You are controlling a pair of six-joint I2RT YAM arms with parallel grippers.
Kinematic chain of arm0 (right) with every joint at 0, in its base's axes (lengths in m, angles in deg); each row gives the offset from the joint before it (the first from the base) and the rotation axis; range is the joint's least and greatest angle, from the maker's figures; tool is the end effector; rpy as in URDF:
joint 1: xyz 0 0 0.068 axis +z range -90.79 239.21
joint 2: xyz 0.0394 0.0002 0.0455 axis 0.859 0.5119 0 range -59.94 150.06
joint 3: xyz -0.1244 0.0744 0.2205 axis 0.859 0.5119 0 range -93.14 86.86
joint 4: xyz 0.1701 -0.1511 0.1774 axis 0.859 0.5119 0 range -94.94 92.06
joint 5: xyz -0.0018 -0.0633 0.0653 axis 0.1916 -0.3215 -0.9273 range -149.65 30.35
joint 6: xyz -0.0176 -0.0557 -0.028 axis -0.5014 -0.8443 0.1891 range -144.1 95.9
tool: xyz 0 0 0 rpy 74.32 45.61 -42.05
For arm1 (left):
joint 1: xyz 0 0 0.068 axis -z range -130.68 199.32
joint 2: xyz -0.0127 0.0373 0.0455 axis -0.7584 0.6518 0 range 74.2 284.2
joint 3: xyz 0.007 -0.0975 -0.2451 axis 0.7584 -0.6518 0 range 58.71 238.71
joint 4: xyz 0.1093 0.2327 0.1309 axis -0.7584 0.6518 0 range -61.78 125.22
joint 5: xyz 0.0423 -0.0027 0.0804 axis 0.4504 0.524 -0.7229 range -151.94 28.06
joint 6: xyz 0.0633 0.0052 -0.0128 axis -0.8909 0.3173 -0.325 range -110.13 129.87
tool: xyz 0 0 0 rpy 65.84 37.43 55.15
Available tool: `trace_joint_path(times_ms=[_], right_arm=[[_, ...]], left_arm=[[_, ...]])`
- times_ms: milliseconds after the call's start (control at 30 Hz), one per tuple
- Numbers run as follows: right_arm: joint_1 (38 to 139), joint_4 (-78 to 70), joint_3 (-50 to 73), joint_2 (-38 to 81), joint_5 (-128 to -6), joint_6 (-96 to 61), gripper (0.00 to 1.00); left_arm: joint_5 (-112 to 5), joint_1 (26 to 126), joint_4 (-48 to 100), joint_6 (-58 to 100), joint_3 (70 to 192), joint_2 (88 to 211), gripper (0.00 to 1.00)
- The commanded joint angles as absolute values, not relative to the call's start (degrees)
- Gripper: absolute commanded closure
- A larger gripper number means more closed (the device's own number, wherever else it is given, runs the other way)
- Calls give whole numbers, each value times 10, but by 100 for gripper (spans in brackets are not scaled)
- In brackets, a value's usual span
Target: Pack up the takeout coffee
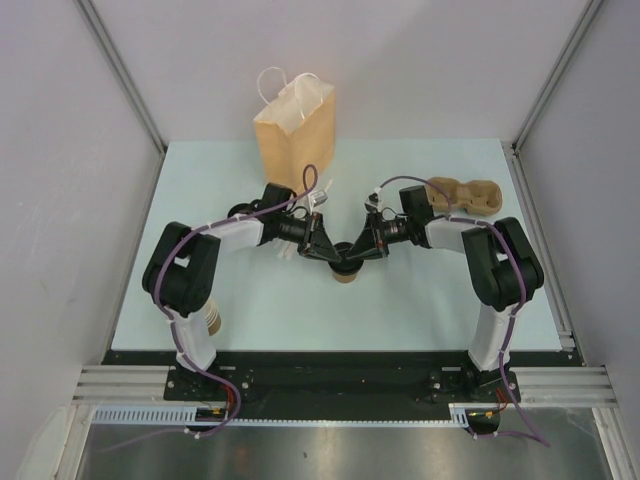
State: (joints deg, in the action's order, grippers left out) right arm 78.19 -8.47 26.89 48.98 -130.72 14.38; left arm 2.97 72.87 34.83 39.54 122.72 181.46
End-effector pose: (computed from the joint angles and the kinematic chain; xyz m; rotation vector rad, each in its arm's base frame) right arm 0.3543 0.1724 0.1231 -0.2798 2.4299 1.9326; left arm 0.3462 -0.2008 0.1399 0.4355 2.4658 -1.7858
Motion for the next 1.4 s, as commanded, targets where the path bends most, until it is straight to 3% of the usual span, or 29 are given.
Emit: trace_joint_path(times_ms=[0, 400, 833, 1367], right_arm=[[793, -132, 281, 462, -1249, 172, 80], [778, -194, 280, 422, -1259, 235, 79], [770, -107, 280, 515, -1213, 154, 80], [762, -51, 280, 567, -1178, 110, 81]], left_arm=[[1, 727, 297, 396, 1192, 1771, 79], [15, 728, 171, 497, 1201, 1743, 80], [-71, 725, 303, 418, 1219, 1834, 91], [-95, 716, 315, 398, 1189, 1889, 94]])
